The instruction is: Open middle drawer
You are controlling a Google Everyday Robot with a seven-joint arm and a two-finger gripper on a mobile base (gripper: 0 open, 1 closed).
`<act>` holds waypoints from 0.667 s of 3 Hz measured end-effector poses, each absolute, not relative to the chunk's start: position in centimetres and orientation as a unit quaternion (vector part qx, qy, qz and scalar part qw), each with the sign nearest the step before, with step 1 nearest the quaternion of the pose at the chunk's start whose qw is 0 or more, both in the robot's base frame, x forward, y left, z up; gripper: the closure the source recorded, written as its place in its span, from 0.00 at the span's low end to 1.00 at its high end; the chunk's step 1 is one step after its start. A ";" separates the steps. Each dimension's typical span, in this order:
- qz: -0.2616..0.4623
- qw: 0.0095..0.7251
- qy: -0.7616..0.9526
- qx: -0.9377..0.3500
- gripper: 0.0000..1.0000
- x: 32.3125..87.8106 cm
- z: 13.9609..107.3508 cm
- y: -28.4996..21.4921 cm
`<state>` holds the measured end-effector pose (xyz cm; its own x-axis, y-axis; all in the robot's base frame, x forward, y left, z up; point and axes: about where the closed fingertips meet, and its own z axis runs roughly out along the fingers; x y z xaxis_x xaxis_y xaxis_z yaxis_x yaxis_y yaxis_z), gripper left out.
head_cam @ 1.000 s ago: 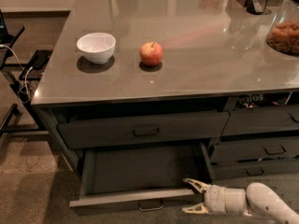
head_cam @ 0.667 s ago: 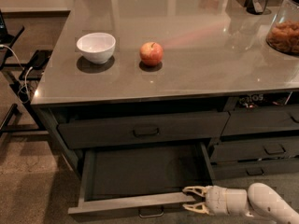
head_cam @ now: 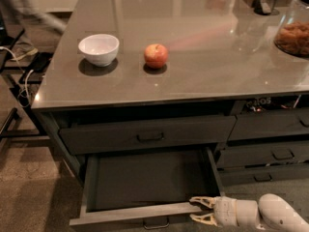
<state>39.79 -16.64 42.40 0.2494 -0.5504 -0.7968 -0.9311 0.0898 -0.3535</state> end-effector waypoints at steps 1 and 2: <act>0.207 0.461 0.577 -0.642 0.83 39.8 42.4 -16.6; 0.207 0.461 0.577 -0.642 0.60 39.8 42.4 -16.6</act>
Offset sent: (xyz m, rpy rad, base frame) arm 0.0000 0.0004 -0.0001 0.0000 0.0000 0.0000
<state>39.79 -16.60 42.39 0.2494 -0.5503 -0.7969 -0.9311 0.0899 -0.3535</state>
